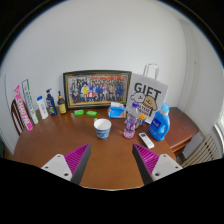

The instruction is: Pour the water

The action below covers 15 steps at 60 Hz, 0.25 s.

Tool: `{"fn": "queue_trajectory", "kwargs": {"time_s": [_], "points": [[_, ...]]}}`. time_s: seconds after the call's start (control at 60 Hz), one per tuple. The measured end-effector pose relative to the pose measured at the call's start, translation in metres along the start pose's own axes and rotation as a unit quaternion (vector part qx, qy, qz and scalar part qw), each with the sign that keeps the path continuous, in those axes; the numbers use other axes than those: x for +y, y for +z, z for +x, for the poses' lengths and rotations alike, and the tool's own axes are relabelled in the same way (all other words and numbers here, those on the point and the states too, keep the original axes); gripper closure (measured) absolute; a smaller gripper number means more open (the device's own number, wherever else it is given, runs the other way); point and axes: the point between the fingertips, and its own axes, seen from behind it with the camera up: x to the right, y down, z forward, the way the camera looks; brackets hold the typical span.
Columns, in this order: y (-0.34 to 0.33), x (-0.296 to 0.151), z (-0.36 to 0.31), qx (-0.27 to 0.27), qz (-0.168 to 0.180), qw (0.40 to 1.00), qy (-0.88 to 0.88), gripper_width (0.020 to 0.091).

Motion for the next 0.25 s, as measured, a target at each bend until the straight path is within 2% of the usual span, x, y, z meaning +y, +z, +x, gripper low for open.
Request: {"fn": "queue_trajectory", "kwargs": {"time_s": [0.25], "points": [[-0.022, 0.009, -0.01, -0.005, 0.001, 1.0, -0.016, 0.025]]}}
